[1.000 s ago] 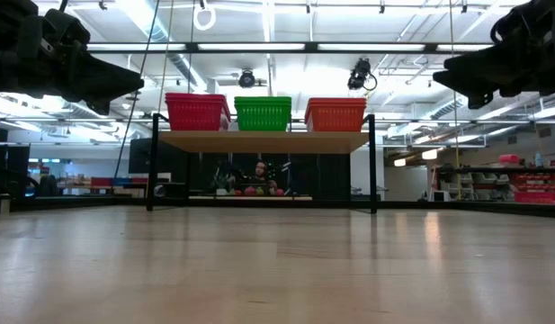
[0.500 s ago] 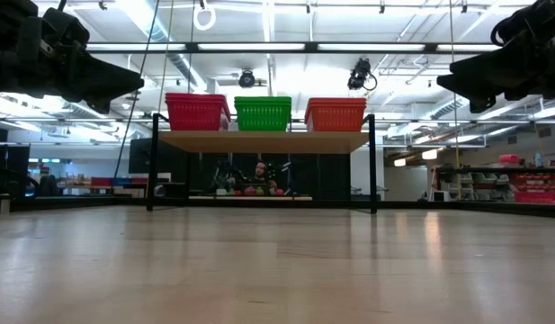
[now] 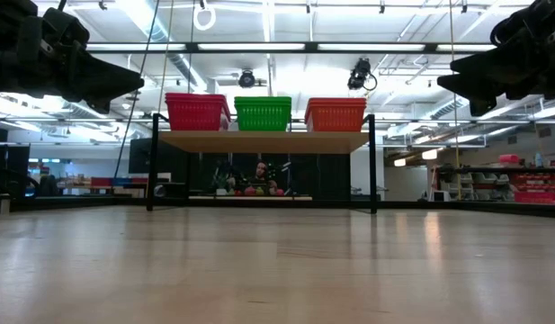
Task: Stack baskets on shelf by color
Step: Return to Home Position
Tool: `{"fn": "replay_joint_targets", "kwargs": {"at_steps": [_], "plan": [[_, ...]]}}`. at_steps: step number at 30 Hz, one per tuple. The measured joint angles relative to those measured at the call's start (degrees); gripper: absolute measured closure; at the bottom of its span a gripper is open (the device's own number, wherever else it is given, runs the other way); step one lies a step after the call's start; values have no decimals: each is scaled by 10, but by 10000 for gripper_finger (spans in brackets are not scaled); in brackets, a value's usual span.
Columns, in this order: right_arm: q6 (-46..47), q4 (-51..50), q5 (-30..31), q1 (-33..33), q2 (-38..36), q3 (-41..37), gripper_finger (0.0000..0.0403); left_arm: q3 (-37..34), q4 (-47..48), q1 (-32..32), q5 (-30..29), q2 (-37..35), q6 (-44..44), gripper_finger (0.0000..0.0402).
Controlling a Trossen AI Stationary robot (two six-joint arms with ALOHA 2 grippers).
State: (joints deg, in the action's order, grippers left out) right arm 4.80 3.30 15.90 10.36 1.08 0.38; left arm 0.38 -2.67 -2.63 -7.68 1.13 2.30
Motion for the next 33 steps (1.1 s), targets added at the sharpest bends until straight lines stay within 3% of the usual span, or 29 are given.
{"fn": "replay_joint_targets", "kwargs": {"at_steps": [33], "plan": [[0,0,0,0,0,0,211,0,-4,0,0,0,0,306]]}}
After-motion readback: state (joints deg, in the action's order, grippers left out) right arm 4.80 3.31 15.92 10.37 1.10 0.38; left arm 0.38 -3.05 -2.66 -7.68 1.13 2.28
